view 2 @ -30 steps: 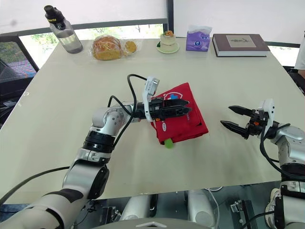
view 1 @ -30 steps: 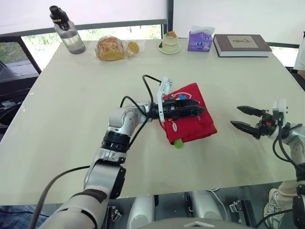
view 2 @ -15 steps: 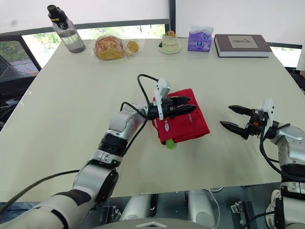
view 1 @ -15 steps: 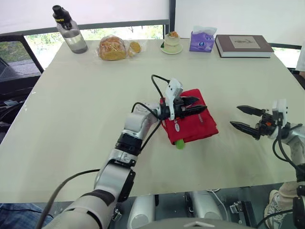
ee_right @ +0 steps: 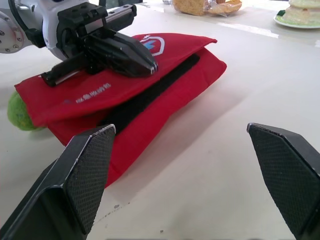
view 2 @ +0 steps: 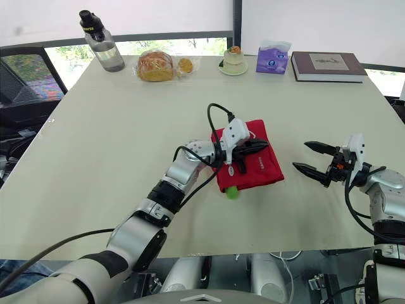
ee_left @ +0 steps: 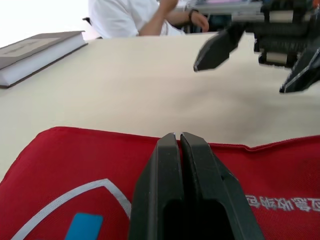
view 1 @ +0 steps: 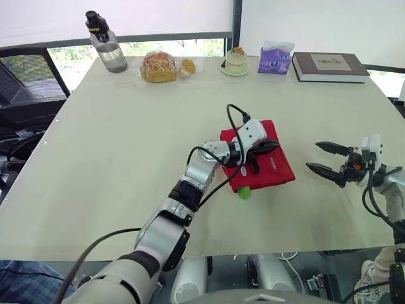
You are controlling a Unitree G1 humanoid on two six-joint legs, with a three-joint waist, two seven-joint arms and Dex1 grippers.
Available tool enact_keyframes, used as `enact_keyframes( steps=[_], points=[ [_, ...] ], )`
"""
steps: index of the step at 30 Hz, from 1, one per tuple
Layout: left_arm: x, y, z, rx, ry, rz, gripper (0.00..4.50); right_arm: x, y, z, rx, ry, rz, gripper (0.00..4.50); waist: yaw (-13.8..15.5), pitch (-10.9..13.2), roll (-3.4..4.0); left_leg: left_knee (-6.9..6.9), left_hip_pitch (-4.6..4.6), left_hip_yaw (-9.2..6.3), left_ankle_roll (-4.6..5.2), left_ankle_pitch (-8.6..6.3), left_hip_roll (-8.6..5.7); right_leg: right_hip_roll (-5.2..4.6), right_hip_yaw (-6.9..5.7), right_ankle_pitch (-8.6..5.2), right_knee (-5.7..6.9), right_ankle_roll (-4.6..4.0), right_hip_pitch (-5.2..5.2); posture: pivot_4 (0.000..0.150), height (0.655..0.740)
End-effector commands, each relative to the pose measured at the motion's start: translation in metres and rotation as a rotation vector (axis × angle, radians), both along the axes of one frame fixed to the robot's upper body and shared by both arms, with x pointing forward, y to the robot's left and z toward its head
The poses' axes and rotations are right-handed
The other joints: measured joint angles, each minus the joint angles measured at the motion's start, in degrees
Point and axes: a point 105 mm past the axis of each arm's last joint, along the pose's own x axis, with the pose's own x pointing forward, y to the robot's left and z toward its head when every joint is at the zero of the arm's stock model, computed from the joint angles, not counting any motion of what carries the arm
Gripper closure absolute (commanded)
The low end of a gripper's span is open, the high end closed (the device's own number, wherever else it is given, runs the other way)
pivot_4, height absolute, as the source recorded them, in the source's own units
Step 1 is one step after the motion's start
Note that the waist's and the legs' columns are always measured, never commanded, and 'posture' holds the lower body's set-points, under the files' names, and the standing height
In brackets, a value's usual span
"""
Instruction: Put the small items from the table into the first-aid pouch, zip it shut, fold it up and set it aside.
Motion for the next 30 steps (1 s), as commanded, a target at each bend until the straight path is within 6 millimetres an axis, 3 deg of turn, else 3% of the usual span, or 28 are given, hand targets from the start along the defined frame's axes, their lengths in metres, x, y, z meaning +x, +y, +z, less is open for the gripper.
enact_keyframes(
  steps=[1, 7, 18, 22, 30],
  points=[
    [-0.005, 0.002, -0.046, 0.177, 0.054, -0.009, 4.33, -0.001, -0.003, 0.007, -0.002, -0.035, -0.009, 0.0, 0.0, -0.04, 0.05, 0.0, 0.02, -0.02, 0.0, 0.0, 0.0, 0.01, 0.0, 0.0, -0.04, 0.0, 0.05, 0.15, 0.74],
    [-0.007, -0.003, -0.053, 0.306, -0.068, -0.082, 4.33, -0.002, -0.005, 0.005, -0.007, -0.031, -0.014, 0.0, 0.04, -0.15, 0.15, 0.0, 0.01, -0.18, 0.03, -0.01, -0.08, 0.03, 0.0, 0.0, -0.27, 0.01, 0.23, 0.15, 0.74],
    [-0.02, -0.008, -0.049, 0.384, -0.189, -0.292, 4.33, -0.004, -0.006, 0.006, -0.01, -0.033, -0.021, 0.0, -0.04, -0.19, 0.2, -0.01, -0.01, -0.19, 0.08, -0.03, -0.12, 0.02, 0.03, 0.0, -0.32, 0.02, 0.23, 0.15, 0.74],
    [-0.031, -0.01, -0.05, 0.368, -0.112, -0.363, 4.33, -0.007, -0.006, 0.01, -0.014, -0.037, -0.028, 0.0, -0.19, -0.19, 0.21, -0.05, -0.02, -0.19, 0.11, -0.04, -0.12, 0.03, 0.05, -0.01, -0.32, 0.02, 0.22, 0.15, 0.74],
    [-0.038, -0.004, -0.074, 0.509, -0.014, -0.406, 4.33, -0.009, -0.007, 0.013, -0.021, -0.032, -0.036, 0.0, -0.3, -0.19, 0.22, -0.07, -0.02, -0.17, 0.13, -0.05, -0.12, 0.03, 0.08, -0.06, -0.35, 0.05, 0.21, 0.15, 0.74]
  ],
)
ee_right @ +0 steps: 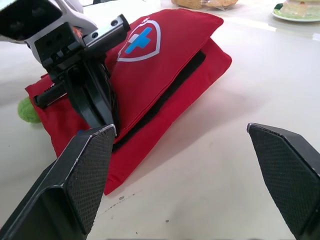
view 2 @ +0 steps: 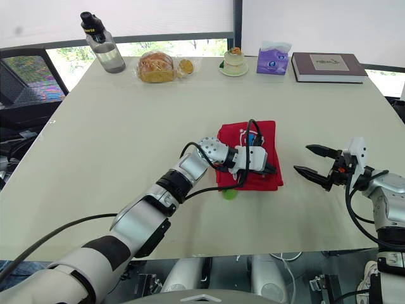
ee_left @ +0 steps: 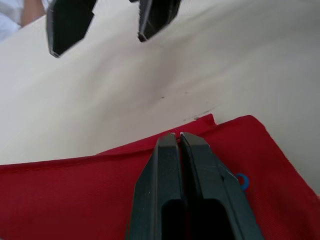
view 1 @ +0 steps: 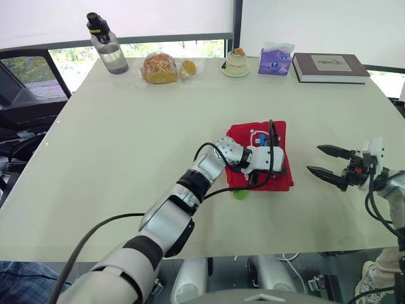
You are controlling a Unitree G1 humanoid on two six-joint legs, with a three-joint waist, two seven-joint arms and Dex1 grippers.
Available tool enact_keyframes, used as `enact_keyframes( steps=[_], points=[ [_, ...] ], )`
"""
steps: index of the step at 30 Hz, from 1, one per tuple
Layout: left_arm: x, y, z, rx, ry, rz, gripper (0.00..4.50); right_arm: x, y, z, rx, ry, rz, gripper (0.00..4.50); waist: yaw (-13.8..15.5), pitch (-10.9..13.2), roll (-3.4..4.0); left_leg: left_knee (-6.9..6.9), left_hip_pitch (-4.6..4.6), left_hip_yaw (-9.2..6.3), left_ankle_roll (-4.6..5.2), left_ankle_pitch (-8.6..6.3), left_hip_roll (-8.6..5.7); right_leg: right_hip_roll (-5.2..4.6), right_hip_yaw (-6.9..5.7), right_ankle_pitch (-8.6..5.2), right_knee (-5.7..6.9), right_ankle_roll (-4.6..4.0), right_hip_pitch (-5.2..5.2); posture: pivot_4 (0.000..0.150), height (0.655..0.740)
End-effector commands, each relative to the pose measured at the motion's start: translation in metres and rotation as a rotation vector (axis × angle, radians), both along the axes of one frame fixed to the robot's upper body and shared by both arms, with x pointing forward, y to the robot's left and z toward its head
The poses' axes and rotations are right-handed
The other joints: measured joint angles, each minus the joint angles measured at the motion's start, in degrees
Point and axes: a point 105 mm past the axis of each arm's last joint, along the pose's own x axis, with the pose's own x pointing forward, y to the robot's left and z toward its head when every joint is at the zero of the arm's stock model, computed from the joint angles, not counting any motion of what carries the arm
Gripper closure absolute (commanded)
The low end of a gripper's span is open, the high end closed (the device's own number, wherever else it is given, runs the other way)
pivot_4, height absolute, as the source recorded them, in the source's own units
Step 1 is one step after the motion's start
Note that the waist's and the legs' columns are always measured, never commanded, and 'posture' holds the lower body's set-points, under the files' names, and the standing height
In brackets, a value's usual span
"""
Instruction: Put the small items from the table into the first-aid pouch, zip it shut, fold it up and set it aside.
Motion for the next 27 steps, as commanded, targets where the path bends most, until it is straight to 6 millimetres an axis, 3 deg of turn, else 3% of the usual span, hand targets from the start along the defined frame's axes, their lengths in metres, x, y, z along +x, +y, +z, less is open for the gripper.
enact_keyframes(
  steps=[1, 8, 13, 19, 27],
  points=[
    [-0.01, 0.011, -0.047, 0.17, 0.134, 0.028, 4.33, -0.001, -0.004, 0.015, 0.0, -0.053, -0.01, 0.0, 0.02, -0.01, 0.01, 0.0, 0.0, 0.0, 0.0, 0.0, 0.0, 0.0, 0.0, 0.0, 0.0, 0.0, 0.0, 0.15, 0.74],
    [-0.025, 0.013, -0.055, 0.208, 0.282, 0.002, 4.33, -0.003, -0.007, 0.014, -0.005, -0.046, -0.013, 0.0, 0.01, -0.1, 0.04, 0.0, 0.01, 0.0, 0.01, 0.0, -0.01, 0.0, 0.0, -0.02, 0.0, -0.01, 0.0, 0.15, 0.74],
    [-0.032, 0.012, -0.047, 0.186, 0.386, -0.029, 4.33, -0.004, -0.007, 0.013, -0.006, -0.041, -0.016, 0.0, -0.27, -0.11, 0.05, -0.01, 0.0, 0.03, 0.02, -0.01, 0.0, 0.0, 0.03, -0.04, -0.01, -0.03, -0.02, 0.15, 0.74],
    [-0.035, 0.021, -0.05, 0.244, 0.374, -0.058, 4.33, -0.004, -0.004, 0.013, -0.006, -0.041, -0.014, 0.0, -1.66, -0.1, 0.06, -0.17, 0.01, 0.04, 0.02, -0.01, 0.07, 0.06, 0.05, -0.01, 0.0, 0.01, -0.1, 0.15, 0.74],
    [-0.007, -0.006, 0.014, -0.157, 0.382, 0.043, 4.33, -0.004, -0.004, 0.013, -0.007, -0.038, -0.012, 0.0, -1.6, 0.07, 0.02, -0.18, -0.05, 0.1, 0.02, -0.01, 0.07, 0.06, 0.12, 0.0, -0.01, 0.05, -0.19, 0.15, 0.74]
  ],
)
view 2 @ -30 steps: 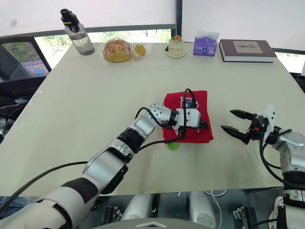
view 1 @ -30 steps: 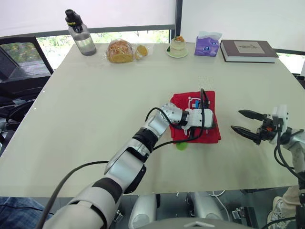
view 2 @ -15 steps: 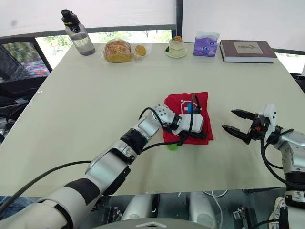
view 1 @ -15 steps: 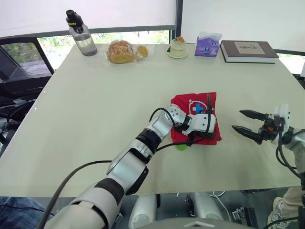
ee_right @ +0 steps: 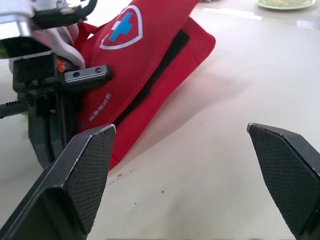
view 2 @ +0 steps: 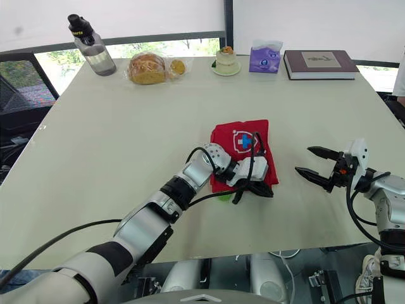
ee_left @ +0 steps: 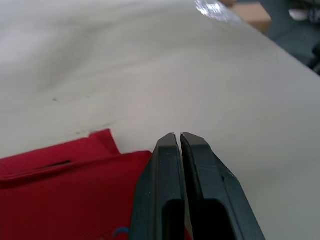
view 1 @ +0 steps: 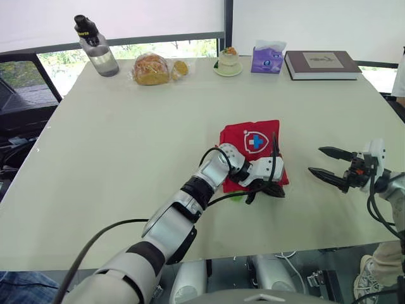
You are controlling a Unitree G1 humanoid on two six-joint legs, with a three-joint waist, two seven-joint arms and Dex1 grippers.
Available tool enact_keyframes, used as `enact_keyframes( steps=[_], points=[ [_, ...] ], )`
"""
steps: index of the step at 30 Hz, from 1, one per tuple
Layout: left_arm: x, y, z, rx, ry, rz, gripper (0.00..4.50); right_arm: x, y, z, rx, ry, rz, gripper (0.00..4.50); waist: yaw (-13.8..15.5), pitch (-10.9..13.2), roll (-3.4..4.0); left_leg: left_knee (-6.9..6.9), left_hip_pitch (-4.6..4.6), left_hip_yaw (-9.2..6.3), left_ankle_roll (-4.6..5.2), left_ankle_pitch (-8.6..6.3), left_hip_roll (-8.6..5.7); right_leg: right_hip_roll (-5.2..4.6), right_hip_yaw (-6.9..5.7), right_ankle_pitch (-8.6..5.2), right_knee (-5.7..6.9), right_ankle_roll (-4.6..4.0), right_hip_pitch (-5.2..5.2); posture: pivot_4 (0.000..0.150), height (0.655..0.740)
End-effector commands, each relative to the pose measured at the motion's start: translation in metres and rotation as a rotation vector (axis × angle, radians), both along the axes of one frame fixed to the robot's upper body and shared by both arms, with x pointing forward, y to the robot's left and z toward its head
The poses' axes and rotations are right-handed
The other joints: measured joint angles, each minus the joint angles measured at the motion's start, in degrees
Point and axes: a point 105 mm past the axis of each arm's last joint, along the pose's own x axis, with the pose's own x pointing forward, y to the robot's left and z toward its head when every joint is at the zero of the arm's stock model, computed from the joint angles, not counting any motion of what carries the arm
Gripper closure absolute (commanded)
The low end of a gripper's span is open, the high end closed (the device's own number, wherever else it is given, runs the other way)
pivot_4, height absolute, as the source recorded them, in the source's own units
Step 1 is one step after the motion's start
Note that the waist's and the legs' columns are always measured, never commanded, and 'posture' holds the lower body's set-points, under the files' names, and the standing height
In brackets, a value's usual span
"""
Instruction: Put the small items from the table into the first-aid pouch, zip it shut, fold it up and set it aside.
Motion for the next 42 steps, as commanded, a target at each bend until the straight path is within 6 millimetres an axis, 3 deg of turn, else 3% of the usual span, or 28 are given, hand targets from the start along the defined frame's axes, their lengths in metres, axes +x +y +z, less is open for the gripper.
enact_keyframes(
  steps=[1, 6, 10, 17, 20, 27, 34, 42],
  points=[
    [0.017, -0.005, 0.034, -0.16, 0.026, 0.1, 4.33, -0.001, -0.004, 0.014, -0.001, -0.051, -0.003, 0.0, -0.02, 0.06, -0.01, 0.01, -0.01, 0.0, 0.0, 0.0, 0.0, 0.0, 0.0, 0.0, 0.0, 0.0, -0.01, 0.15, 0.74],
    [0.047, 0.002, 0.084, -0.331, -0.001, 0.243, 4.33, -0.002, -0.004, 0.013, -0.001, -0.05, -0.006, 0.0, -0.06, 0.25, -0.04, -0.01, -0.05, 0.01, 0.0, 0.0, 0.0, 0.01, 0.0, 0.0, 0.01, 0.02, -0.08, 0.15, 0.74],
    [0.069, 0.011, 0.098, -0.358, -0.021, 0.363, 4.33, -0.001, -0.003, 0.012, -0.001, -0.049, -0.006, 0.0, -0.06, 0.27, -0.05, -0.06, -0.07, 0.03, 0.0, 0.0, -0.04, -0.01, 0.03, -0.03, 0.0, 0.09, -0.1, 0.15, 0.74],
    [0.094, 0.034, 0.064, -0.135, -0.033, 0.529, 4.33, -0.001, -0.003, 0.013, 0.0, -0.054, -0.008, 0.0, 0.02, 0.29, -0.09, -0.35, -0.1, 0.06, -0.01, 0.0, -0.14, -0.05, 0.1, -0.1, -0.01, 0.18, -0.26, 0.15, 0.74],
    [0.112, 0.046, 0.051, -0.042, -0.131, 0.677, 4.33, -0.002, -0.004, 0.013, -0.002, -0.053, -0.011, 0.0, 0.08, 0.29, -0.09, -0.34, -0.09, 0.06, -0.01, 0.0, -0.17, -0.08, 0.1, -0.11, -0.01, 0.19, -0.25, 0.15, 0.74],
    [0.124, 0.054, 0.051, -0.052, -0.145, 0.806, 4.33, -0.006, -0.005, 0.011, 0.001, -0.051, -0.015, 0.0, -0.07, 0.28, -0.08, -0.3, -0.04, 0.06, -0.01, 0.0, -0.18, -0.08, 0.13, -0.1, 0.02, 0.23, -0.24, 0.15, 0.74],
    [0.137, 0.077, 0.046, -0.072, -0.139, 0.956, 4.33, -0.006, -0.005, 0.011, 0.003, -0.052, -0.016, 0.0, -0.06, 0.27, -0.08, -0.25, 0.01, 0.05, -0.01, 0.01, -0.17, -0.07, 0.13, -0.1, 0.06, 0.24, -0.21, 0.15, 0.74],
    [0.156, 0.136, 0.057, -0.15, -0.152, 1.194, 4.33, -0.003, -0.004, 0.011, 0.014, -0.038, -0.016, 0.0, -0.31, 0.28, -0.09, -0.22, 0.01, 0.05, -0.01, 0.01, -0.16, -0.05, 0.15, -0.07, 0.08, 0.29, -0.23, 0.15, 0.74]
  ],
)
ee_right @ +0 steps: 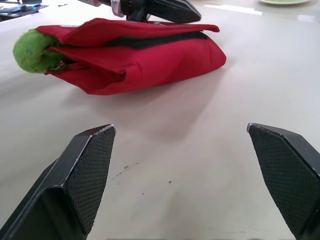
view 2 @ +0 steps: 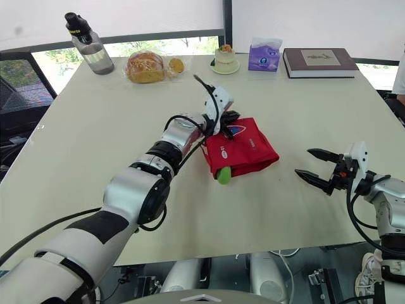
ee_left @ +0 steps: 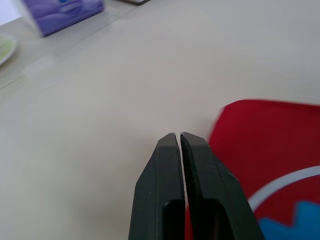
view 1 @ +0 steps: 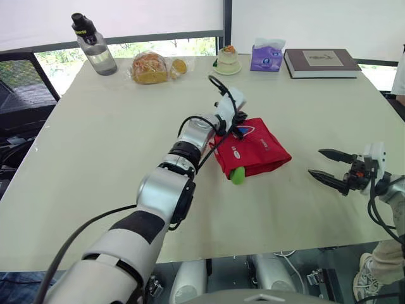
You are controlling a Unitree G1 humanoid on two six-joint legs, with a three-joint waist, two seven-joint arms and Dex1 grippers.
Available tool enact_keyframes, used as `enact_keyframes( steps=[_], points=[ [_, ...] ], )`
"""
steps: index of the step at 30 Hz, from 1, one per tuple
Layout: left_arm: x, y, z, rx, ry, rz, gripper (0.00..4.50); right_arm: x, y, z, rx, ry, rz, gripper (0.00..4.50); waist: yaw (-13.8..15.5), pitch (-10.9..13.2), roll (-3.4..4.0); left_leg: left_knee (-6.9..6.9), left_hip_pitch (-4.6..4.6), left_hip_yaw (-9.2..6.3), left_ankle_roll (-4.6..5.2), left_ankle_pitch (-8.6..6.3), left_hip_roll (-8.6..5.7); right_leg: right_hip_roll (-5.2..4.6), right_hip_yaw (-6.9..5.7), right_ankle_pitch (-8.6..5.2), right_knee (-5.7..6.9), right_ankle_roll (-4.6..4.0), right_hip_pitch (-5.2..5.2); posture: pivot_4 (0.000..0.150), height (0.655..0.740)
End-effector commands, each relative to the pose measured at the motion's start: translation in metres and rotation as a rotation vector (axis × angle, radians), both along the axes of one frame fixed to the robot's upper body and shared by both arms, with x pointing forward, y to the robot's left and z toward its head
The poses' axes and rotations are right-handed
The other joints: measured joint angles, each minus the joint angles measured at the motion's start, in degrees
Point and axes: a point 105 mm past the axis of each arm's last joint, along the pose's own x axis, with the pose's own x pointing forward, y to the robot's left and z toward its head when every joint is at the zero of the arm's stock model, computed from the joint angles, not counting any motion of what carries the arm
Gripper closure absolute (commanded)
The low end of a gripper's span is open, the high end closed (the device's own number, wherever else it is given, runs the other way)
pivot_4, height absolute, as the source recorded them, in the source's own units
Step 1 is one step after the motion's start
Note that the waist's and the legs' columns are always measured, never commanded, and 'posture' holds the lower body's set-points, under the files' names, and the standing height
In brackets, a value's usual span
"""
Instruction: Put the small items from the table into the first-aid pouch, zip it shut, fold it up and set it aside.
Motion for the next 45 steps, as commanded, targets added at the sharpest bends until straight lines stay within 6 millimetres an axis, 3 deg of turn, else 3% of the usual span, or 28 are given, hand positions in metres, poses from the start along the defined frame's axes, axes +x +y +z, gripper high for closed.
enact_keyframes(
  steps=[1, 4, 8, 16, 19, 22, 27, 30, 36, 39, 45],
  points=[
    [0.005, 0.028, 0.0, -0.001, -0.012, 0.077, 4.33, 0.003, -0.003, 0.015, 0.009, -0.037, -0.012, 0.0, 0.03, 0.01, -0.01, -0.04, -0.05, 0.0, 0.0, 0.0, 0.0, 0.0, 0.01, 0.0, 0.0, -0.01, -0.05, 0.15, 0.74],
    [0.007, 0.041, 0.014, -0.014, -0.083, 0.066, 4.33, 0.004, 0.0, 0.014, 0.009, -0.017, -0.006, 0.0, 0.34, 0.01, -0.02, -0.07, -0.12, 0.0, -0.01, 0.0, -0.04, -0.04, 0.01, 0.02, -0.02, -0.06, -0.08, 0.15, 0.74],
    [0.001, 0.059, 0.033, 0.012, -0.196, -0.024, 4.33, 0.01, 0.003, 0.028, 0.081, -0.023, -0.036, 0.0, 0.62, 0.04, -0.06, -0.17, -0.18, 0.0, -0.01, -0.01, -0.1, -0.11, 0.0, 0.14, -0.08, -0.27, -0.12, 0.15, 0.74],
    [-0.037, 0.096, 0.057, -0.018, -0.258, -0.265, 4.33, 0.02, 0.025, 0.043, 0.138, 0.062, -0.041, 0.0, 0.32, 0.05, -0.06, -0.34, -0.3, 0.07, -0.02, 0.0, -0.06, -0.11, 0.06, 0.14, 0.01, -0.33, -0.42, 0.15, 0.74],
    [-0.059, 0.103, 0.064, -0.03, -0.251, -0.348, 3.63, 0.02, 0.041, 0.055, 0.179, 0.081, 0.007, 0.0, 0.08, 0.05, -0.05, -0.34, -0.4, 0.14, -0.01, 0.0, -0.02, -0.11, 0.15, 0.14, 0.04, -0.33, -0.53, 0.15, 0.74],
    [-0.086, 0.105, 0.072, -0.064, -0.229, -0.417, 2.34, 0.025, 0.052, 0.061, 0.192, 0.132, 0.027, 0.0, 0.19, 0.06, -0.07, -0.28, -0.5, 0.11, -0.01, 0.0, 0.04, -0.1, 0.1, 0.15, 0.05, -0.33, -0.61, 0.15, 0.74],
    [-0.134, 0.099, 0.072, -0.053, -0.145, -0.544, 0.09, 0.028, 0.067, 0.055, 0.158, 0.259, 0.074, 0.0, 0.44, 0.06, -0.07, -0.21, -0.6, 0.09, -0.01, 0.0, 0.25, -0.09, 0.04, 0.15, 0.07, -0.34, -0.67, 0.15, 0.74],
    [-0.153, 0.103, 0.081, -0.05, -0.13, -0.55, 0.03, 0.035, 0.08, 0.04, 0.081, 0.318, 0.071, 0.0, 0.4, 0.07, -0.08, -0.1, -0.68, 0.07, -0.01, 0.0, 0.28, -0.07, -0.02, 0.15, 0.06, -0.35, -0.69, 0.15, 0.74],
    [-0.166, 0.104, 0.09, -0.012, -0.13, -0.54, 0.03, 0.033, 0.102, 0.029, 0.061, 0.418, 0.116, 0.0, 0.36, 0.07, -0.09, 0.06, -0.71, 0.09, 0.0, 0.0, 0.28, 0.02, -0.03, 0.15, 0.07, -0.35, -0.7, 0.15, 0.74],
    [-0.168, 0.105, 0.093, -0.005, -0.141, -0.527, 0.03, 0.036, 0.101, 0.018, 0.003, 0.444, 0.078, 0.0, 0.32, 0.07, -0.09, 0.1, -0.72, 0.1, 0.0, 0.0, 0.28, 0.03, -0.03, 0.15, 0.08, -0.35, -0.71, 0.15, 0.74],
    [-0.173, 0.099, 0.096, -0.004, -0.152, -0.525, 0.03, 0.053, 0.078, -0.005, -0.107, 0.469, -0.084, 0.0, 0.22, 0.07, -0.09, 0.1, -0.72, 0.14, 0.0, 0.0, 0.3, 0.05, -0.01, 0.15, 0.07, -0.35, -0.72, 0.15, 0.74]
  ],
)
